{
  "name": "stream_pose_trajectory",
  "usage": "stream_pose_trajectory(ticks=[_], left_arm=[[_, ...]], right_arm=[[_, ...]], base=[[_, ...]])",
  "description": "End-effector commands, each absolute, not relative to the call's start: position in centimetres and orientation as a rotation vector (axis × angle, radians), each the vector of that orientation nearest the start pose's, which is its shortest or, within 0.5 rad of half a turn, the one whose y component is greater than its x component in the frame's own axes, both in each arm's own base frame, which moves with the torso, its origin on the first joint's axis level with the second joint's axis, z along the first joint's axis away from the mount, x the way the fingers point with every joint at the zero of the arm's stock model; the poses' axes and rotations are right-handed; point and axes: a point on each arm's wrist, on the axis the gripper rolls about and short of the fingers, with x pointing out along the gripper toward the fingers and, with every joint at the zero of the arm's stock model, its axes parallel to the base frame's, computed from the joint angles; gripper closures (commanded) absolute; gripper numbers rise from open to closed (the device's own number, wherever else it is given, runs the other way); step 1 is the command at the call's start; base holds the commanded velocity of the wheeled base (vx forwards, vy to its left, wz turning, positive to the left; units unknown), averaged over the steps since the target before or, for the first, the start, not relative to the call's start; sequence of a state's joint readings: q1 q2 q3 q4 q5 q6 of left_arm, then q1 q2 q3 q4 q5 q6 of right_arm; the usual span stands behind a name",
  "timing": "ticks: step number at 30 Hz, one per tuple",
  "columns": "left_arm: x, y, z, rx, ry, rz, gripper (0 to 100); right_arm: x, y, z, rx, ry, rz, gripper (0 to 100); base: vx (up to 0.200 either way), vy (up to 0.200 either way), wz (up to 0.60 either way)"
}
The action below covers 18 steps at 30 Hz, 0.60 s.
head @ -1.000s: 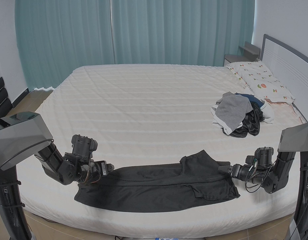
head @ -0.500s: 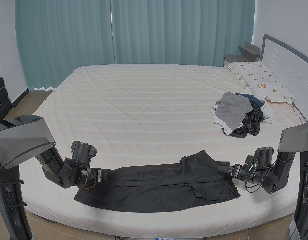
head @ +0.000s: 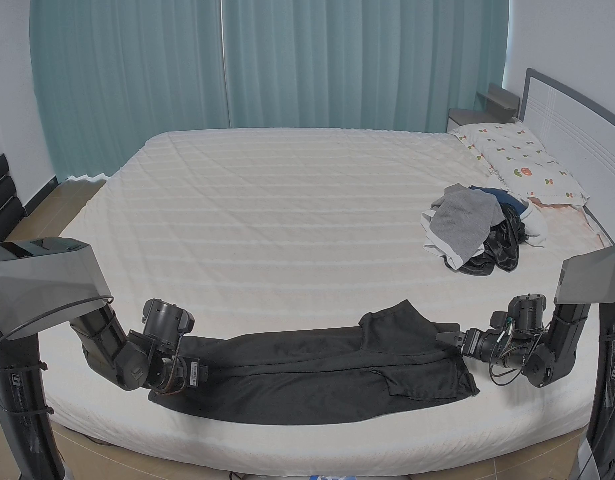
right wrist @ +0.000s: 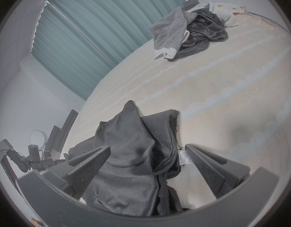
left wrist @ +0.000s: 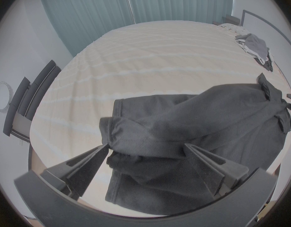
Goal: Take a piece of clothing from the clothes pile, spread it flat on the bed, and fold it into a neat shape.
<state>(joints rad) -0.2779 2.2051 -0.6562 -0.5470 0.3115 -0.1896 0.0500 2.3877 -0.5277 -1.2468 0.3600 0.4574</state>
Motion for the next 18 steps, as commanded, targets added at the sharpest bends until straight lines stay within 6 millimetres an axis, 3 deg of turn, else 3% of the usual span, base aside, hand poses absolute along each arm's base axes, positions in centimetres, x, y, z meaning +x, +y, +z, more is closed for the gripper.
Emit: stream_pose_trajectory(ticks=[1, 10, 18], left_arm=[[29.4, -7.9, -1.6, 0.141, 0.989, 0.125, 0], [29.3, -7.5, 1.6, 0.125, 0.940, 0.135, 0], [31.2, -5.6, 3.4, -0.026, 0.883, 0.096, 0]], right_arm=[[32.3, 2.4, -4.2, 0.533, 0.695, 0.251, 0], [32.3, 2.4, -4.2, 0.533, 0.693, 0.250, 0], [32.3, 2.4, -4.3, 0.533, 0.696, 0.250, 0]], base=[[0.000, 0.000, 0.00], [0.000, 0.000, 0.00], [0.000, 0.000, 0.00]])
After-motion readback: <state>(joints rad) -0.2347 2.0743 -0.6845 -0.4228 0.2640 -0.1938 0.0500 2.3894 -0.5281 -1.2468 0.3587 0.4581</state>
